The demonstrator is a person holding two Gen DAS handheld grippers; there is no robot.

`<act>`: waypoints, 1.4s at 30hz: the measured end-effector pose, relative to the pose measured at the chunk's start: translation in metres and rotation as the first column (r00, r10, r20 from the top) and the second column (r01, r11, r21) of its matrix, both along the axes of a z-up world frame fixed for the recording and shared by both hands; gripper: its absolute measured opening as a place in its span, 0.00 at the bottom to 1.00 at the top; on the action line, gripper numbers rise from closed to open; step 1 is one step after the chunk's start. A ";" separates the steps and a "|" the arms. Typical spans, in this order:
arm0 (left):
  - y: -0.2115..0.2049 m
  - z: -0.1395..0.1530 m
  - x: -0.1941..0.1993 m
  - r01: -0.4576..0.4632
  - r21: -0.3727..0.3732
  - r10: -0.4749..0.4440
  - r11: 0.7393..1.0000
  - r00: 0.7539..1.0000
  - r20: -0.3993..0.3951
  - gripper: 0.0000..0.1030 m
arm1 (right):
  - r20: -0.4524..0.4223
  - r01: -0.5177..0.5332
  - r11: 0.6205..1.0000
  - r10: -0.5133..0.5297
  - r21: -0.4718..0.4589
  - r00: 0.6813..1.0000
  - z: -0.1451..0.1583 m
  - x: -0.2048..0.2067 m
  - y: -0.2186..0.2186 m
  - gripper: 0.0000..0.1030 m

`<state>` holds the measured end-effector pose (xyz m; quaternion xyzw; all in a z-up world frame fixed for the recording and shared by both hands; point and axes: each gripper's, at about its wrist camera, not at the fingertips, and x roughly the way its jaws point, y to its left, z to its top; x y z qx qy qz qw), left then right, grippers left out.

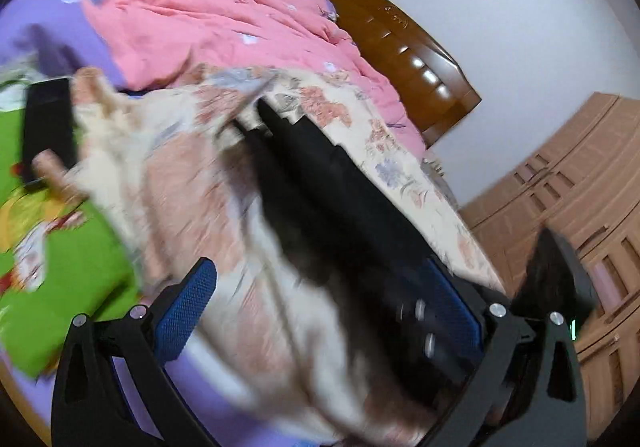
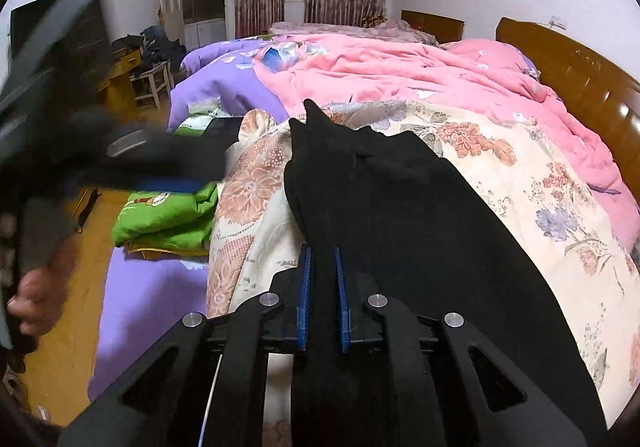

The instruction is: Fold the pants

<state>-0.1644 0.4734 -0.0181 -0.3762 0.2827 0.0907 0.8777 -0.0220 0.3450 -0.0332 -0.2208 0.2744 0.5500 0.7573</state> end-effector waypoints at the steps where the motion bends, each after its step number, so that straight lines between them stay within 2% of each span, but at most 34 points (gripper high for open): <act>1: 0.003 -0.001 0.012 0.017 0.002 -0.017 1.000 1.000 -0.006 0.98 | 0.004 -0.001 1.000 0.001 0.003 1.000 0.000 -0.001 -0.001 0.12; 3: 0.012 -0.005 0.034 0.038 -0.036 -0.038 0.999 0.999 -0.006 0.98 | 0.006 0.002 1.000 -0.002 0.016 1.000 0.001 -0.002 -0.002 0.12; 5: 0.021 -0.012 0.058 0.068 -0.111 -0.069 0.991 0.998 0.002 0.98 | 0.011 0.005 1.000 -0.005 0.030 1.000 0.003 -0.004 -0.006 0.12; 10: 0.030 -0.030 0.102 0.096 -0.228 -0.108 0.969 0.993 -0.043 0.96 | 0.012 0.015 0.998 -0.016 0.062 1.000 0.007 -0.003 -0.015 0.09; 11: 0.034 -0.035 0.109 0.091 -0.257 -0.106 0.962 0.993 -0.047 0.87 | 0.010 0.019 0.998 -0.020 0.061 1.000 0.007 -0.002 -0.016 0.09; 12: 0.036 -0.038 0.113 0.080 -0.265 -0.099 0.961 0.993 -0.060 0.63 | -0.001 0.020 0.998 -0.020 0.059 1.000 0.006 -0.001 -0.017 0.09; 13: 0.038 -0.040 0.115 0.071 -0.259 -0.093 0.963 0.993 -0.074 0.45 | -0.025 0.016 0.998 -0.015 0.056 1.000 0.005 0.002 -0.018 0.11; 14: 0.039 -0.040 0.115 0.076 -0.253 -0.096 0.964 0.993 -0.067 0.32 | -0.075 0.008 0.999 -0.004 0.054 0.997 0.005 0.006 -0.019 0.13; 15: 0.040 -0.038 0.114 0.088 -0.255 -0.102 0.963 0.994 -0.043 0.31 | -0.126 0.004 0.999 0.003 0.054 0.992 0.006 0.010 -0.022 0.21; 16: 0.040 -0.035 0.113 0.088 -0.235 -0.100 0.968 0.994 -0.038 0.31 | -0.177 0.012 0.998 -0.002 0.060 0.984 0.008 0.016 -0.026 0.37; 18: 0.035 -0.024 0.109 0.090 -0.163 -0.096 0.983 0.995 -0.035 0.30 | -0.254 0.060 0.991 -0.029 0.116 0.967 0.015 0.027 -0.048 0.58; 19: 0.029 -0.017 0.106 0.099 -0.117 -0.103 0.988 0.994 -0.023 0.30 | -0.267 0.092 0.987 -0.055 0.130 0.962 0.017 0.031 -0.060 0.59; 21: 0.018 -0.002 0.104 0.113 -0.021 -0.113 0.993 0.993 -0.019 0.30 | -0.283 0.166 0.981 -0.132 0.097 0.950 0.017 0.042 -0.085 0.59; 23: 0.004 0.014 0.102 0.127 0.063 -0.126 0.990 0.992 -0.008 0.30 | -0.249 0.226 0.973 -0.210 0.038 0.946 0.015 0.046 -0.104 0.59; 24: -0.004 0.023 0.101 0.136 0.107 -0.137 0.985 0.991 0.000 0.30 | -0.198 0.253 0.967 -0.252 -0.018 0.947 0.012 0.045 -0.115 0.59; 27: -0.039 0.055 0.098 0.167 0.266 -0.182 0.949 0.983 0.030 0.30 | -0.094 0.290 0.946 -0.305 -0.141 0.948 0.003 0.039 -0.136 0.59; 29: -0.067 0.077 0.093 0.192 0.354 -0.226 0.915 0.972 0.059 0.30 | -0.050 0.306 0.930 -0.322 -0.204 0.945 -0.005 0.036 -0.144 0.59; 32: -0.108 0.104 0.089 0.224 0.430 -0.294 0.875 0.950 0.104 0.30 | -0.081 0.289 0.928 -0.315 -0.235 0.946 -0.019 0.041 -0.144 0.59; 33: -0.121 0.110 0.087 0.235 0.446 -0.314 0.864 0.943 0.112 0.30 | -0.086 0.277 0.930 -0.304 -0.241 0.949 -0.026 0.042 -0.139 0.63; 34: -0.135 0.117 0.085 0.250 0.459 -0.339 0.852 0.933 0.120 0.30 | -0.079 0.276 0.936 -0.299 -0.219 0.951 -0.029 0.043 -0.136 0.68; 35: -0.146 0.121 0.087 0.264 0.464 -0.356 0.845 0.927 0.121 0.30 | -0.096 0.275 0.940 -0.298 -0.200 0.950 -0.029 0.044 -0.136 0.68; 38: -0.185 0.124 0.090 0.311 0.494 -0.403 0.812 0.911 0.090 0.30 | -0.220 0.282 0.950 -0.305 -0.132 0.927 -0.021 0.053 -0.157 0.68; 39: -0.196 0.123 0.089 0.321 0.501 -0.414 0.803 0.907 0.082 0.30 | -0.240 0.331 0.940 -0.341 -0.083 0.909 -0.013 0.055 -0.180 0.70; 41: -0.224 0.120 0.090 0.357 0.518 -0.449 0.777 0.892 0.060 0.30 | -0.254 0.415 0.910 -0.404 -0.011 0.879 -0.002 0.058 -0.222 0.80; 42: -0.243 0.117 0.091 0.374 0.532 -0.468 0.760 0.882 0.048 0.30 | -0.260 0.485 0.874 -0.464 0.020 0.847 0.004 0.060 -0.254 0.82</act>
